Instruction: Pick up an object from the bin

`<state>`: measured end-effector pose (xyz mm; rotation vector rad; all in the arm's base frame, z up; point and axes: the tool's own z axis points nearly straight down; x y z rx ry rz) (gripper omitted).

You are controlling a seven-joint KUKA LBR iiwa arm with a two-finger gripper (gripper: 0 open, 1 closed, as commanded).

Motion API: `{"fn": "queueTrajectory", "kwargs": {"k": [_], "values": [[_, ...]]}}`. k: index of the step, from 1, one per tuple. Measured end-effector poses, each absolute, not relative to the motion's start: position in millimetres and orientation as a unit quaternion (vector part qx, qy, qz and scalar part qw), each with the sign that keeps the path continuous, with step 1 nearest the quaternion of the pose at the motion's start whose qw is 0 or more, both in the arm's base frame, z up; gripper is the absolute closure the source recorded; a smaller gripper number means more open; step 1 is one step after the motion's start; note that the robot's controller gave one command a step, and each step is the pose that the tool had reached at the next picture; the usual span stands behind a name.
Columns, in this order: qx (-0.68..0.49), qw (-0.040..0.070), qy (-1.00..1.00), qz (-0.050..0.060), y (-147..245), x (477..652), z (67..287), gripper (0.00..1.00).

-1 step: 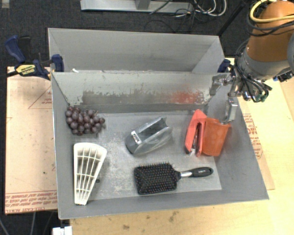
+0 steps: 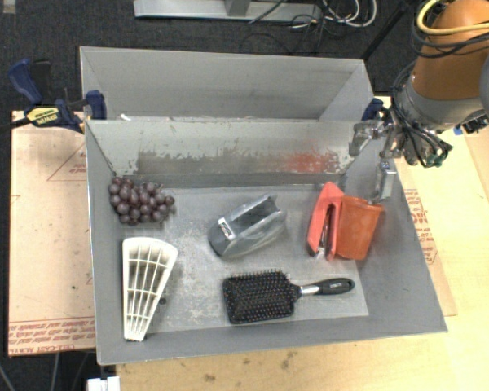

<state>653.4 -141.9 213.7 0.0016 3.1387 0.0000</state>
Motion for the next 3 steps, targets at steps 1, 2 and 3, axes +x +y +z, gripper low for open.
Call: {"fn": "queueTrajectory", "kwargs": {"k": [1,2,3], "values": [[-0.028,0.004,1.000,-0.001,-145,646.6,166,0.00],[-0.051,-0.001,0.999,0.002,-148,634.2,129,0.00],[-0.059,0.002,0.998,0.000,-153,607.7,104,0.00]]}}
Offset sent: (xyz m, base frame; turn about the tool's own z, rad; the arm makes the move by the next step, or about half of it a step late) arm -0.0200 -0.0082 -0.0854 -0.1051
